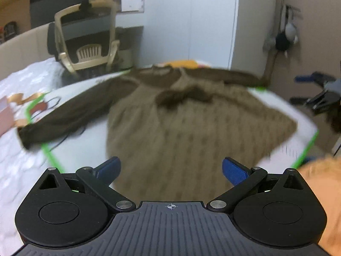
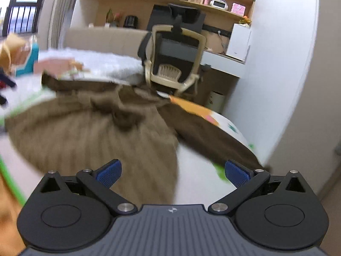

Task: Fold clothes

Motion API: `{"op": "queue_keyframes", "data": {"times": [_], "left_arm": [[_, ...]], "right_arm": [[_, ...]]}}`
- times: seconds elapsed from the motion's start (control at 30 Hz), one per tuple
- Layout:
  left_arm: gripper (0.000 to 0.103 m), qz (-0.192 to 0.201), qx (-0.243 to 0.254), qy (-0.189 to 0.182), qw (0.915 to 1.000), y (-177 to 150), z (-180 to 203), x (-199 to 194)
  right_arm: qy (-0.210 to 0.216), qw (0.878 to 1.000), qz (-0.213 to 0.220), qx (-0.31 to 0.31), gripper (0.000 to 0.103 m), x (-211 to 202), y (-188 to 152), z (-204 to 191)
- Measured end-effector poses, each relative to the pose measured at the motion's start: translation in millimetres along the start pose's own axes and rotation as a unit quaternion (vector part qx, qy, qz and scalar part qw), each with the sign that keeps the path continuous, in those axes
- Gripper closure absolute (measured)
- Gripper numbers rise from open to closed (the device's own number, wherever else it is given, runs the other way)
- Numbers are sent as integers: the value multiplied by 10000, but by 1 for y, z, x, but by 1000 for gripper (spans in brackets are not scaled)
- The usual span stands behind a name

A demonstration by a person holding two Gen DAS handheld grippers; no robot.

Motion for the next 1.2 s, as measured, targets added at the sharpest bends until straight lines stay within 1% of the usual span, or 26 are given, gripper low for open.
{"op": "queue_keyframes", "data": {"times": [0.03, 0.1, 0.13, 0.23, 0.27, 0.33, 0.37, 0.4, 0.47, 0.53, 0.6, 0.63, 0.7, 0.73, 0.77, 0.8, 0.83, 0.87, 0.9, 0.97, 1.03, 1.07, 1.1, 1.13, 1.17, 1.2], "left_arm": [[0, 47, -110, -25, 9999, 9, 1, 10], [0, 115, -637, -46, 9979, 22, -4, 33], [0, 130, -929, -68, 9956, 26, -9, 49], [0, 195, -1778, -68, 9839, 32, -26, 91], [0, 202, -1973, -133, 9801, 35, -29, 106], [0, 172, -2147, -327, 9760, 43, -36, 132], [0, 153, -2133, -398, 9761, 48, -37, 142], [0, 153, -2082, -390, 9772, 54, -41, 153], [0, 123, -2025, -229, 9789, 59, -49, 169], [0, -52, -2150, -68, 9766, 56, -61, 182], [0, -288, -2434, 1, 9695, 44, -72, 190], [0, -387, -2595, -19, 9650, 37, -76, 192], [0, -224, -2784, -155, 9601, 27, -80, 185], [0, -251, -2948, -223, 9550, 26, -84, 181], [0, -285, -3115, -290, 9494, 25, -89, 178], [0, -268, -3554, -266, 9339, 22, -101, 173], [0, -59, -3871, 41, 9220, 21, -115, 163], [0, 164, -4168, 367, 9081, 19, -128, 153], [0, 386, -4454, 693, 8918, 17, -142, 142], [0, 598, -4513, 1442, 8786, 14, -163, 134], [3, 799, -4526, 2186, 8608, 11, -184, 125], [11, 897, -4522, 2554, 8499, 10, -195, 121], [22, 844, -4434, 2735, 8494, 9, -200, 128], [39, 778, -4339, 2901, 8494, 9, -204, 135], [47, 713, -4242, 3066, 8491, 9, -209, 142], [51, 647, -4143, 3229, 8485, 9, -213, 149]], "right_arm": [[89, 9999, 13, 117, 0, 16, 10, -1], [232, 9988, -44, 440, 0, 41, 29, 1], [320, 9973, -89, 650, 0, 55, 37, 2], [707, 9872, -317, 1392, 0, 104, 52, 2], [834, 9841, -385, 1521, 0, 121, 56, -1], [1065, 9789, -486, 1675, 0, 155, 63, -10], [1111, 9791, -488, 1632, 0, 171, 64, -15], [1120, 9808, -467, 1528, 0, 186, 65, -20], [1139, 9823, -488, 1406, 0, 214, 63, -28], [1180, 9768, -791, 1603, 0, 238, 52, -28], [1191, 9701, -1126, 1788, 0, 252, 36, -26], [1208, 9697, -1116, 1809, 0, 253, 30, -26], [1245, 9714, -967, 1775, 0, 247, 23, -27], [1251, 9715, -973, 1764, 0, 245, 23, -28], [1249, 9717, -968, 1758, 0, 244, 22, -29], [1243, 9719, -958, 1754, 0, 243, 21, -30], [1234, 9726, -965, 1719, 0, 243, 21, -32], [1222, 9735, -979, 1666, 0, 243, 22, -33], [1215, 9740, -979, 1641, 0, 242, 22, -34], [1217, 9742, -959, 1643, 0, 241, 21, -33], [1229, 9738, -943, 1663, 0, 241, 22, -32], [1233, 9737, -936, 1673, 0, 241, 22, -31], [1235, 9736, -932, 1678, 0, 242, 21, -31], [1235, 9736, -928, 1682, 0, 242, 21, -31], [1236, 9736, -924, 1684, 0, 242, 21, -31], [1237, 9735, -920, 1690, 0, 241, 21, -30]]}}
Point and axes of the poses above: each gripper's, at about its wrist camera, not at the fingertips, and x roughly the way its jaws point, z to its right, y to its top, the point moved 1 cm from there along x, roughly the way its jaws point, and after that the axes turned 7 degrees about z, right-handed, at the moved point
